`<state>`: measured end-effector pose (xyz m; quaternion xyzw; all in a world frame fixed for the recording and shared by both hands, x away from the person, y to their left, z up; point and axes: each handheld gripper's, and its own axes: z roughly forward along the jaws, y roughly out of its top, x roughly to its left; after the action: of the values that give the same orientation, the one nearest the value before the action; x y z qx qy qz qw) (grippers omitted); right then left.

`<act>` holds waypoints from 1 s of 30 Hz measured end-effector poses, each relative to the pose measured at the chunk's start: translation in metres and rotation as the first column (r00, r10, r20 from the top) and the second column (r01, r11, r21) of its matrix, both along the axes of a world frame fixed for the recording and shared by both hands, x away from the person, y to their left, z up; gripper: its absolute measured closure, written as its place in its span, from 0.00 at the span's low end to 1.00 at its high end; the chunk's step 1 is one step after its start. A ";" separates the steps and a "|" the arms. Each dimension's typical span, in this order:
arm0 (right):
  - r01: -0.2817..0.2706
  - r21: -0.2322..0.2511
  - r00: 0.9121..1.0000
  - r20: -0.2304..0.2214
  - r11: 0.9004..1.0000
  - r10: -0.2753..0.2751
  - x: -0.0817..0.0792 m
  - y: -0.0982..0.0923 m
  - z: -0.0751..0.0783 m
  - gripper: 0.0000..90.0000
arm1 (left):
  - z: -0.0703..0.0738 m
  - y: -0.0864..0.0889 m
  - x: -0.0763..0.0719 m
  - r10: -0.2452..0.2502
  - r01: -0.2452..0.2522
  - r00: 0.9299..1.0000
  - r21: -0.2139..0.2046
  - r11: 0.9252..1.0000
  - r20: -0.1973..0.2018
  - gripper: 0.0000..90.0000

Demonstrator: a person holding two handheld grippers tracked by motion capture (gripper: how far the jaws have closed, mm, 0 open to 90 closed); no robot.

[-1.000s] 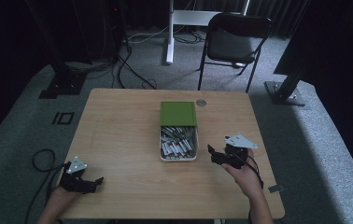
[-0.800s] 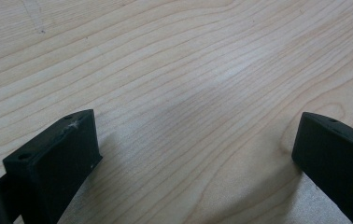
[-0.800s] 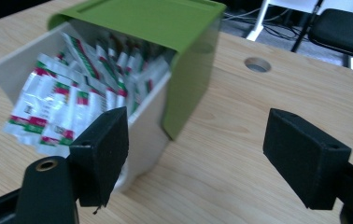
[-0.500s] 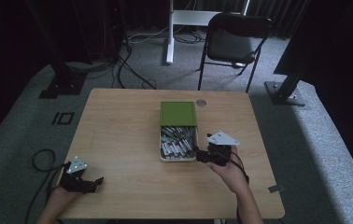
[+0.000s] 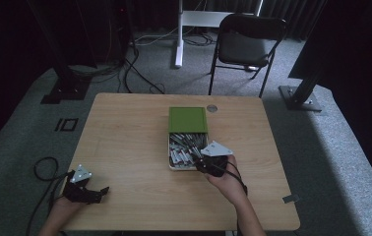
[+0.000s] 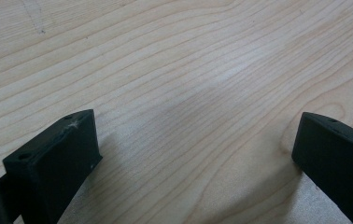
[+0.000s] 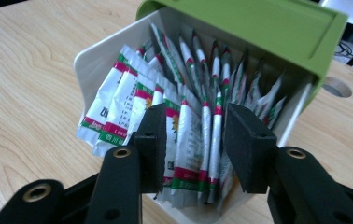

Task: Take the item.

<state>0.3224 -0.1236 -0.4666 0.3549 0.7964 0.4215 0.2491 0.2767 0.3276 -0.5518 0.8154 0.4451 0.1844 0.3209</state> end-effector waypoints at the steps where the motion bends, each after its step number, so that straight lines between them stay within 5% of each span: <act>1: -0.003 0.004 1.000 -0.004 1.000 0.003 0.000 0.001 -0.001 0.71 | 0.000 0.000 0.000 0.000 0.000 1.000 0.000 1.000 0.000 0.02; 9: -0.016 -0.015 0.999 -0.030 1.000 0.016 0.005 0.013 -0.015 0.80 | 0.000 0.000 0.000 0.001 -0.001 1.000 -0.001 1.000 0.000 0.02; 16: 0.039 -0.028 0.998 -0.049 0.999 -0.041 0.012 0.020 -0.026 0.85 | 0.000 0.000 0.000 -0.001 0.001 1.000 0.001 1.000 0.000 0.02; 30: 0.087 -0.102 0.996 -0.028 0.991 -0.090 0.014 0.027 -0.036 0.89 | 0.000 0.000 0.000 -0.001 0.001 1.000 0.001 1.000 -0.001 0.02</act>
<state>0.3363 -0.0971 -0.5029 0.3838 0.8041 0.3636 0.2720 0.2767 0.3276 -0.5518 0.8157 0.4449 0.1843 0.3205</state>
